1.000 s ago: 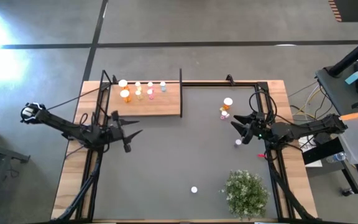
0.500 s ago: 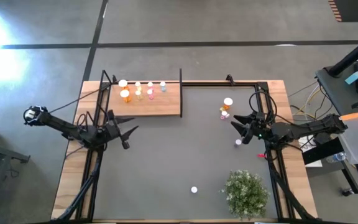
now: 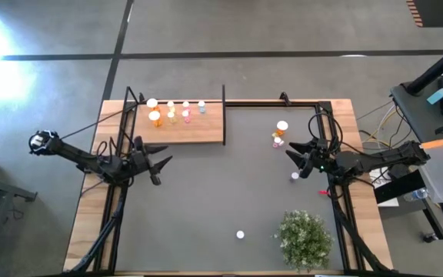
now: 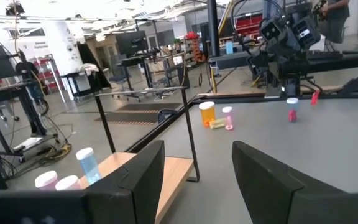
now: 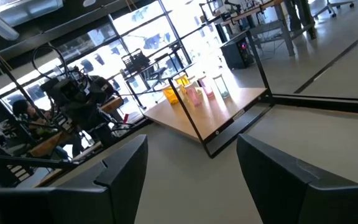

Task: Pick and place medicine bottles onto shelf by color
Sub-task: Move the top blue pill bottle to the middle of the table

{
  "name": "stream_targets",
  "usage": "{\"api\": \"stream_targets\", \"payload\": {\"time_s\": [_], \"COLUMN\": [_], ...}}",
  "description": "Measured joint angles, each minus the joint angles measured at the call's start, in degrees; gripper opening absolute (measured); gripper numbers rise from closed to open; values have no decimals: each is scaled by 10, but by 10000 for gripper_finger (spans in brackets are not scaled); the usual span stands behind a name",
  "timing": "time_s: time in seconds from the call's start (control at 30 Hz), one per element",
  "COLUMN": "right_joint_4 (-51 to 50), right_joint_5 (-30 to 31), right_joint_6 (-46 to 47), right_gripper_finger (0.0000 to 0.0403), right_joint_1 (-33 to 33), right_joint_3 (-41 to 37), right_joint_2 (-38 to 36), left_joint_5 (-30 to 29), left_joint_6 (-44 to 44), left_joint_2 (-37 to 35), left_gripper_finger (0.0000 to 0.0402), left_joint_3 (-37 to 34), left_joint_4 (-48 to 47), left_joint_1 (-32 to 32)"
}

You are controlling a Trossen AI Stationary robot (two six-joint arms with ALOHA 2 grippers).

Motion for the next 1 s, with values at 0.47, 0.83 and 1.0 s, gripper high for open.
{"api": "stream_targets", "payload": {"time_s": [0.47, 0.83, 1.0], "right_joint_4": [90, 168, 184], "right_joint_5": [6, 32, 33], "right_joint_6": [-91, -169, -193], "right_gripper_finger": [237, 237, 237], "right_joint_1": [-1, -1, -2], "right_joint_3": [0, 0, 0], "right_joint_2": [0, 3, 3], "left_joint_5": [0, 11, 234], "left_joint_6": [0, 1, 48], "left_joint_2": [25, 48, 49], "left_gripper_finger": [173, 173, 173], "left_joint_3": [-1, -1, -1], "left_joint_4": [0, -2, -28], "left_joint_1": [0, 0, -2]}}
